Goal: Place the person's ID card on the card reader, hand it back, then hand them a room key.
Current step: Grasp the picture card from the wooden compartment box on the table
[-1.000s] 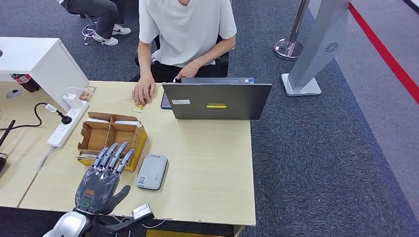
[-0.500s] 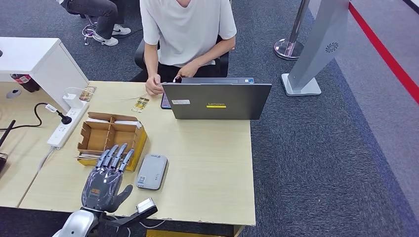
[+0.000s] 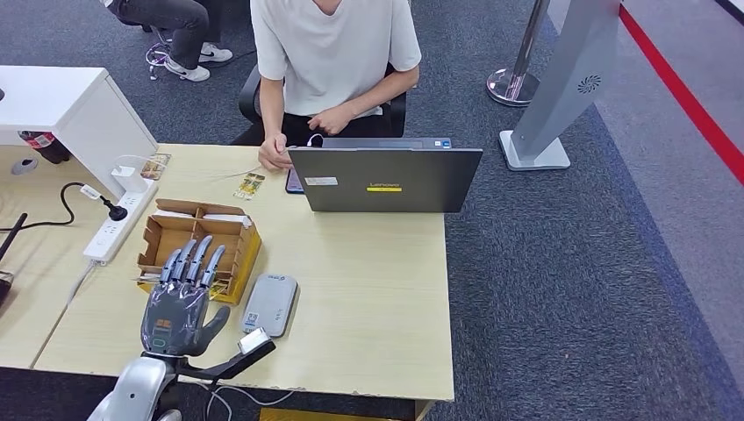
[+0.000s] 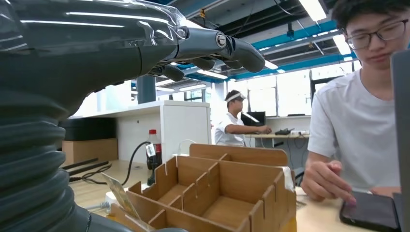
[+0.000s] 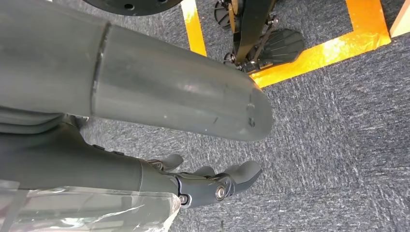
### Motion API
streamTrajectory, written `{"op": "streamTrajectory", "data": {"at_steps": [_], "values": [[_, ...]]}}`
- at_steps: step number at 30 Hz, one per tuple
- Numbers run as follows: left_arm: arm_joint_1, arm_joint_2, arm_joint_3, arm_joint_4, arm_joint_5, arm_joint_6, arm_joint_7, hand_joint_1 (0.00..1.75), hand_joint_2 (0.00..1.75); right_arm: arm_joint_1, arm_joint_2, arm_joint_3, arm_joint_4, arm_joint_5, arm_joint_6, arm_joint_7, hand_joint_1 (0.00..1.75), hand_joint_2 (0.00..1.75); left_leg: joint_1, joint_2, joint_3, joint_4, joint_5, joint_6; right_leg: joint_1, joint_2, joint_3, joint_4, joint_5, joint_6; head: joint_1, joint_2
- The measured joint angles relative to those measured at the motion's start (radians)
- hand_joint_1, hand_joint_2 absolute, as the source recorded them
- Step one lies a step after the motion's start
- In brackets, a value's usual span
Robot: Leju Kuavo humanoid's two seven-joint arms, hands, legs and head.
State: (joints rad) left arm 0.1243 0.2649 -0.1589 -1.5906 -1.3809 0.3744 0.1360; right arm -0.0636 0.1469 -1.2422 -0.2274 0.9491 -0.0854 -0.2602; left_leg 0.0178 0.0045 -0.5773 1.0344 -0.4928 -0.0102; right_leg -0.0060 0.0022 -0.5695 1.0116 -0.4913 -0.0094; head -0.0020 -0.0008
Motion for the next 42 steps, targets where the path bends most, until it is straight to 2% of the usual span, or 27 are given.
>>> {"op": "streamTrajectory", "data": {"at_steps": [5, 15, 23, 36, 40, 42], "values": [[-0.013, -0.014, 0.048, 0.047, 0.009, 0.039, -0.020, 0.00, 1.75, 0.000, 0.000, 0.002, 0.000, 0.006, 0.000, 0.000, 0.00, 0.00, 0.000, 0.000, 0.000, 0.000, 0.000, 0.000, 0.000, 0.000, 0.000, 0.000, 0.000, 0.000, 0.000, 0.000], [-0.026, -0.028, 0.096, 0.126, 0.016, 0.044, -0.030, 0.00, 1.75, 0.000, 0.000, 0.003, 0.000, 0.012, 0.003, 0.000, 0.00, 0.00, 0.000, 0.000, 0.000, 0.000, 0.000, 0.000, 0.000, 0.000, 0.000, 0.000, 0.000, 0.000, 0.000, 0.000], [-0.032, -0.031, 0.114, 0.169, 0.024, 0.006, -0.036, 0.00, 1.75, 0.000, 0.000, 0.006, 0.000, 0.018, 0.004, 0.000, 0.00, 0.00, 0.000, 0.000, 0.000, 0.000, 0.000, 0.000, 0.000, 0.000, 0.000, 0.000, 0.000, 0.000, 0.000, 0.000], [-0.036, -0.032, 0.130, 0.192, 0.026, 0.004, -0.038, 0.00, 1.75, 0.000, 0.000, 0.010, 0.000, 0.021, 0.004, 0.001, 0.00, 0.00, 0.000, 0.000, 0.000, 0.000, 0.000, 0.000, 0.000, 0.000, 0.000, 0.000, 0.000, 0.000, 0.000, 0.000], [-0.037, -0.032, 0.137, 0.195, 0.026, 0.003, -0.038, 1.75, 1.75, 0.000, 0.000, 0.010, 0.000, 0.023, 0.004, 0.003, 0.00, 0.00, 0.000, 0.000, 0.000, 0.000, 0.000, 0.000, 0.000, 0.000, 0.000, 0.000, 0.000, 0.000, 0.000, 0.000], [-0.037, -0.033, 0.143, 0.197, 0.030, -0.001, -0.040, 1.75, 1.75, 0.000, 0.000, 0.010, 0.000, 0.024, 0.004, 0.003, 0.00, 0.00, 0.000, 0.000, 0.000, 0.000, 0.000, 0.000, 0.000, 0.000, 0.000, 0.000, 0.000, 0.000, 0.000, 0.000]]}}
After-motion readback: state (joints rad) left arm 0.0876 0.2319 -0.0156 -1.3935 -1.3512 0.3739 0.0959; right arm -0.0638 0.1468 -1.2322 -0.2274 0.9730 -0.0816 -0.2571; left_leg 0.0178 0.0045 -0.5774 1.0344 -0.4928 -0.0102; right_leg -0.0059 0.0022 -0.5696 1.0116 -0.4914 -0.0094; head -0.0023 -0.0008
